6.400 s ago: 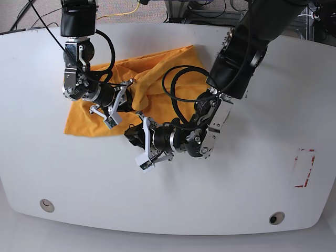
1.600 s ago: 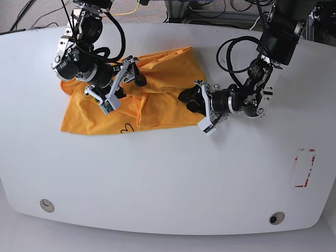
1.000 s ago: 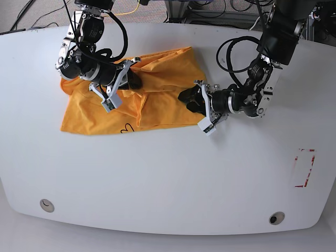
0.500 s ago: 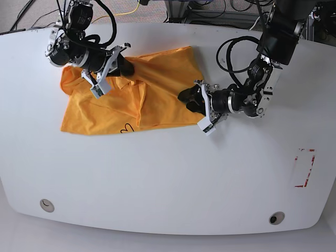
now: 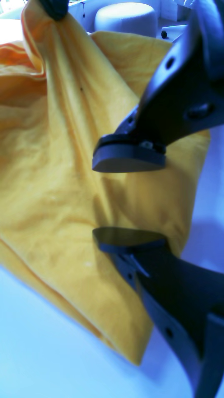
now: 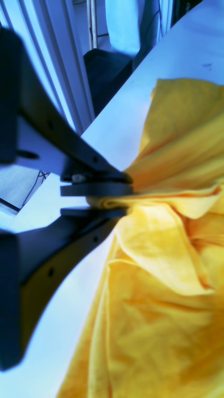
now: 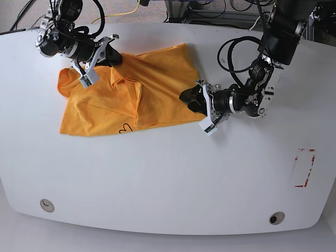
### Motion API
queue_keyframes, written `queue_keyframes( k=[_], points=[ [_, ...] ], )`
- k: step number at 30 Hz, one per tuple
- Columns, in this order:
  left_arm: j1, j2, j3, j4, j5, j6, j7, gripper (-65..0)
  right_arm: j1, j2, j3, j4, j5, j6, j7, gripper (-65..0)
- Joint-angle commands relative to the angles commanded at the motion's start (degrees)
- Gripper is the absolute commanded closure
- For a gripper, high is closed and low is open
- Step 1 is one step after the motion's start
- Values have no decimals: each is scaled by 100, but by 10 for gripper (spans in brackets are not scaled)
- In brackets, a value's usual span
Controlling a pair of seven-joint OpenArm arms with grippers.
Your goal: Layout the t-shirt on the table in an organized manner, then fold the t-shirt properly
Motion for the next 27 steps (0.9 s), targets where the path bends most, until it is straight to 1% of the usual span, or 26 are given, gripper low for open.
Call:
queue_keyframes(
  k=[1,4,5,9,10,11,13,17,20,24,26,27],
  points=[
    [0,0,0,0,0,0,0,-269,0,0,0,0,0,0,0,-67],
    [0,0,0,0,0,0,0,-269,0,18,70,0,0,0,0,-184],
    [0,0,0,0,0,0,0,-269,-9,44,185,0,0,0,0,-260],
    [0,0,0,0,0,0,0,-269,-9,97,484,9,0,0,0,-419],
    [0,0,0,0,0,0,0,-269,-9,114,545,44,0,0,0,-431],
    [0,0,0,0,0,0,0,-269,0,211,633,141,0,0,0,-439],
    [0,0,0,0,0,0,0,-269,35,360,721,281,18,0,0,-438],
    [0,9,0,0,0,0,0,-269,325,457,721,308,97,0,0,-438],
    [0,9,0,0,0,0,0,-269,598,387,686,299,97,0,0,-442],
    [9,9,0,0,0,0,0,-269,1046,167,475,273,62,0,0,-444],
    [9,9,0,0,0,0,0,-269,1284,79,422,167,-62,0,0,-444],
    [18,9,0,0,0,0,0,-269,1451,-35,396,79,-246,0,0,-444]
  ],
)
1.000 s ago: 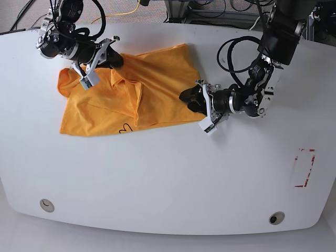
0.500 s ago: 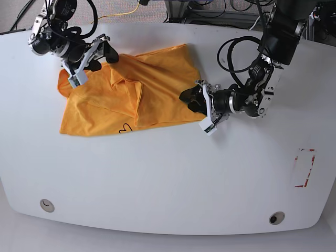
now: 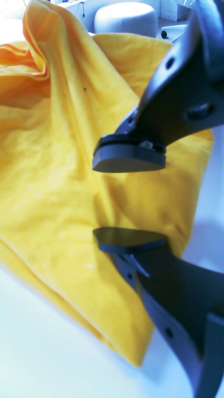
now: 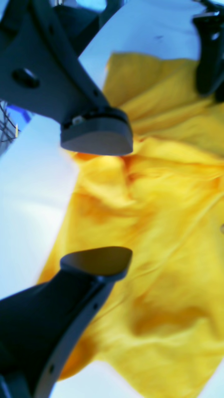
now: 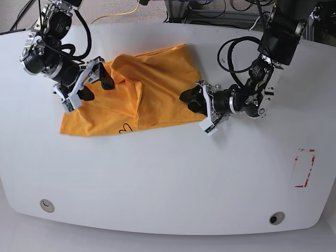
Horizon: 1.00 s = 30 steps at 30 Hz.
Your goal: Layout the t-shirt on the table in an organized manner, then fold the t-shirt properly
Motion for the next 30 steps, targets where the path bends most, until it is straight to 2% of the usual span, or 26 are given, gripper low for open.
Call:
queue_keyframes(
  k=[7,9,13,17,23,30],
  points=[
    [9,0,0,0,0,0,0,-269,888,-475,-589,-554,-1248,0,35,-444],
    [9,0,0,0,0,0,0,-269,1029,-527,-712,-695,-1451,0,97,-445],
    [9,9,0,9,0,0,0,-269,1213,-598,-1029,-1081,-1855,0,492,-445],
    [9,9,0,9,0,0,0,-269,1345,-589,-1345,-1635,-1899,0,791,-441],
    [9,9,0,9,0,0,0,-269,1371,-571,-1451,-2303,-1890,0,993,-439],
    [9,9,0,9,0,0,0,-269,1354,-607,-1459,-2470,-1890,0,1099,-433]
  ],
)
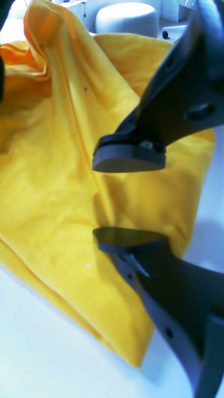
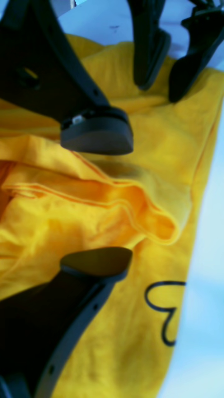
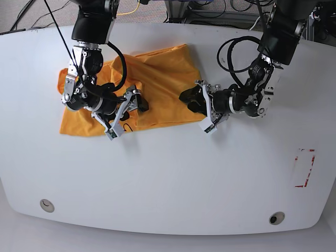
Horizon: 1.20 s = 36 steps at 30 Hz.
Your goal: Layout the t-shirt on the table in an organized manner, then fold the t-shirt properly
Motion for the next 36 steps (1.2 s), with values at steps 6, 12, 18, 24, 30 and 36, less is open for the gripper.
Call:
queue_keyframes(
  k=[6,12,18,24,30,36],
  points=[
    [0,0,0,0,0,0,0,-269,18,0,-9,-18,0,0,79,-190],
    [-18,0,0,62,-26,0,0,-269,123,26,-220,-18,-26,0,193,-16],
    [-97,0,0,387,-26,0,18,-269,255,35,-264,18,0,0,193,-14],
    [-141,0,0,580,-26,9,35,-269,484,53,-281,9,-26,0,193,-14],
    [-220,0,0,580,-35,9,35,-269,633,220,-299,-9,-44,0,193,-14],
    [-220,-9,0,589,-35,9,35,-269,668,369,-299,-18,-62,0,211,-89]
  ],
)
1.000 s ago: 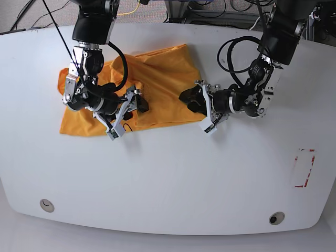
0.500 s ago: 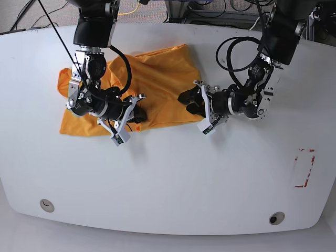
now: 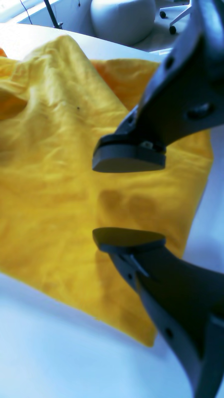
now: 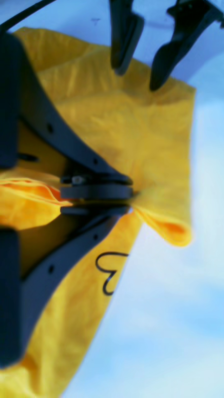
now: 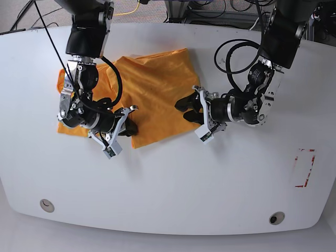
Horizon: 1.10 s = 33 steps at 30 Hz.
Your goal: Layout the t-shirt on the table in an organized manner, then fold the t-shirt properly
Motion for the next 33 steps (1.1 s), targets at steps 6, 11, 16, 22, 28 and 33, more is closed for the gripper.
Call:
queue_keyframes(
  k=[6,11,16,22,28,33],
  points=[
    [9,0,0,229,0,0,97,-269,-18,9,35,26,-484,0,316,-461],
    [18,0,0,545,0,-9,378,-269,0,79,62,220,-668,0,325,-544],
    [70,62,9,941,0,-9,484,-269,-211,264,88,1064,-668,0,70,-537],
    [255,255,18,914,35,0,492,-269,-492,492,246,1811,-668,0,-44,-537],
    [422,387,123,492,35,-9,475,-269,-615,607,870,1873,-668,0,-44,-537],
    [413,387,440,18,35,-9,202,-269,-580,774,1389,1582,-668,0,-167,-537]
  ],
)
